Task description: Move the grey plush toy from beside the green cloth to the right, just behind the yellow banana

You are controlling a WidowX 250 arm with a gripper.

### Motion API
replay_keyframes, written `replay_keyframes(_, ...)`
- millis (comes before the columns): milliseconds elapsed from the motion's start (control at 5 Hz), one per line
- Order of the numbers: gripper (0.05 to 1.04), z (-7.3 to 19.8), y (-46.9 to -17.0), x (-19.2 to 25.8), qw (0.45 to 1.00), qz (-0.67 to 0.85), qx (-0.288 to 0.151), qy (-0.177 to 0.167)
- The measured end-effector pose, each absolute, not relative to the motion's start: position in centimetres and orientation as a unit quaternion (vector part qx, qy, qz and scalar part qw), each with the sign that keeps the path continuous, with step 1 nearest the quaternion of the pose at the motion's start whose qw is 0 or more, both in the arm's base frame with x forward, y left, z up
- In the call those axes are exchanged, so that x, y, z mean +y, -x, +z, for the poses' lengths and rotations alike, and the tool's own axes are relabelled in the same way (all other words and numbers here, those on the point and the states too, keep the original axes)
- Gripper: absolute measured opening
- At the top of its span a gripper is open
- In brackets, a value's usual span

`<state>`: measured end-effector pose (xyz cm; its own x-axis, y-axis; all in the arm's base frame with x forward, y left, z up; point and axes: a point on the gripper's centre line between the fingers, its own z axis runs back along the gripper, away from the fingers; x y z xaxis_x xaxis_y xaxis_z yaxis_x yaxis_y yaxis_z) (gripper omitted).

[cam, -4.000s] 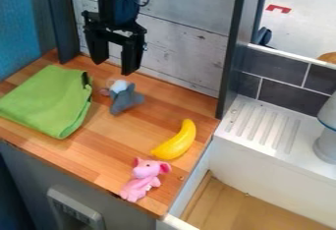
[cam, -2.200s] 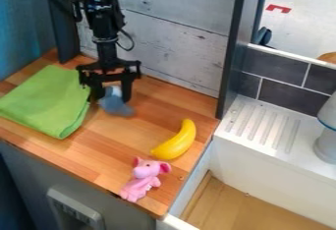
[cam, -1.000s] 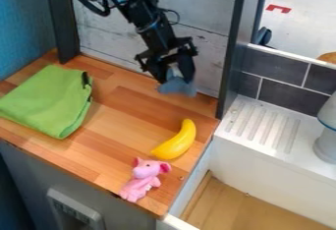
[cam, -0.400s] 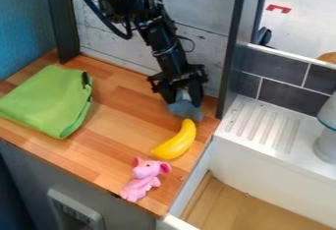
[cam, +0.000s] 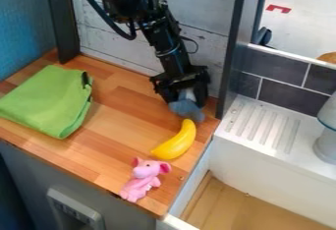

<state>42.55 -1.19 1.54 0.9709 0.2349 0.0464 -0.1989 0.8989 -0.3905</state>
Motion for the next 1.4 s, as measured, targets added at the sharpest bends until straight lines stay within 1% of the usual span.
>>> replay_keyframes(200, 0.990, 3.0, -41.9, -0.8, 0.974, 0.117, -0.065, 0.181)
replay_keyframes(400, 0.990, 7.2, -41.8, -0.4, 0.974, 0.102, -0.112, 0.168)
replay_keyframes(600, 0.990, 8.1, -39.9, -0.1, 0.977, 0.078, -0.106, 0.167)
replay_keyframes(800, 0.991, 10.4, -36.4, 3.1, 0.992, 0.035, -0.089, 0.081)
replay_keyframes(1000, 0.993, 11.3, -33.1, 6.4, 1.000, -0.010, -0.023, -0.007)
replay_keyframes(1200, 0.993, 11.2, -30.4, 10.3, 0.998, -0.029, 0.020, -0.043)
replay_keyframes(1400, 0.995, 11.3, -29.2, 12.7, 0.997, -0.035, 0.041, -0.056)
